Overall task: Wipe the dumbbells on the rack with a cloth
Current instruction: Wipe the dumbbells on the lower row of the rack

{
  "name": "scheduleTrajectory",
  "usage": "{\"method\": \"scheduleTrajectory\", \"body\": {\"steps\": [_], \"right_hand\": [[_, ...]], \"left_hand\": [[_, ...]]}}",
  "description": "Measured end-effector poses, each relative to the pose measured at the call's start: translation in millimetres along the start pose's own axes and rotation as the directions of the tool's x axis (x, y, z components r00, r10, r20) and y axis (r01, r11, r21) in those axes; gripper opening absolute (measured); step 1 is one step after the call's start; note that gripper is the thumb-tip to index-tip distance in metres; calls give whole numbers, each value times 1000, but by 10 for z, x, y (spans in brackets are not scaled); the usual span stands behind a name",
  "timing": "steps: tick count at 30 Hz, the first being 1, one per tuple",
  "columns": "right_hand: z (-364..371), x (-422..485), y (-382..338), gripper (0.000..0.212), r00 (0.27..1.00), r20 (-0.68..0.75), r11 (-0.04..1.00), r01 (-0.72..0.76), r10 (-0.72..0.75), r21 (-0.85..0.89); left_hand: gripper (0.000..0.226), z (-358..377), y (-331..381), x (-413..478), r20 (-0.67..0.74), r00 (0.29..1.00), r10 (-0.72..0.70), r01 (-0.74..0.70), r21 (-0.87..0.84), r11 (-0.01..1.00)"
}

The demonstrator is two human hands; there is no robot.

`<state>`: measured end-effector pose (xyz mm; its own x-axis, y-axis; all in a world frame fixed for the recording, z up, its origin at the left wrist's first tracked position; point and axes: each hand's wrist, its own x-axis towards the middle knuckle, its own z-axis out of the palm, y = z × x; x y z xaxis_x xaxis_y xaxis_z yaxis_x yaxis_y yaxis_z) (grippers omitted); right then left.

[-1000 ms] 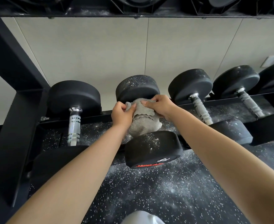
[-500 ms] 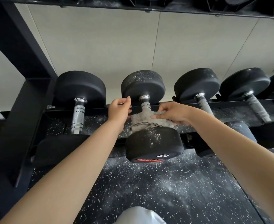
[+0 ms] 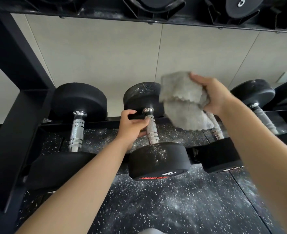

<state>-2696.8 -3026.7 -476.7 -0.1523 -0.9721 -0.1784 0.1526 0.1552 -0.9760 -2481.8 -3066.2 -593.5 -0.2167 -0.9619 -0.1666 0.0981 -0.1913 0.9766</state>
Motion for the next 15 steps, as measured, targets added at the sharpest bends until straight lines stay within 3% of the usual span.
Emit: {"method": "scheduleTrajectory", "body": {"steps": [3, 5, 8, 11, 12, 15], "right_hand": [[127, 106, -177, 17, 913, -212, 936, 333, -350, -111], [274, 188, -168, 14, 855, -187, 850, 406, -483, -337], [554, 352, 27, 15, 906, 19, 698, 339, -423, -631], [769, 548, 303, 20, 865, 80, 500, 359, -496, -788], [824, 587, 366, 24, 852, 55, 471, 340, -521, -814], [924, 656, 438, 39, 887, -17, 532, 261, -461, -805]], "left_hand": [[63, 2, -4, -7, -1, 1000, -13, 13, -44, 999], [70, -3, -21, 8, -5, 1000, -29, 28, -74, 997], [94, -15, -50, 22, -2, 997, -75, 74, -102, 992], [124, -24, -78, 29, 24, 992, -121, 123, -113, 986], [124, -23, -89, 32, 45, 991, -127, 131, -104, 986], [124, -16, -126, 43, 98, 985, -144, 149, -47, 988]]}}
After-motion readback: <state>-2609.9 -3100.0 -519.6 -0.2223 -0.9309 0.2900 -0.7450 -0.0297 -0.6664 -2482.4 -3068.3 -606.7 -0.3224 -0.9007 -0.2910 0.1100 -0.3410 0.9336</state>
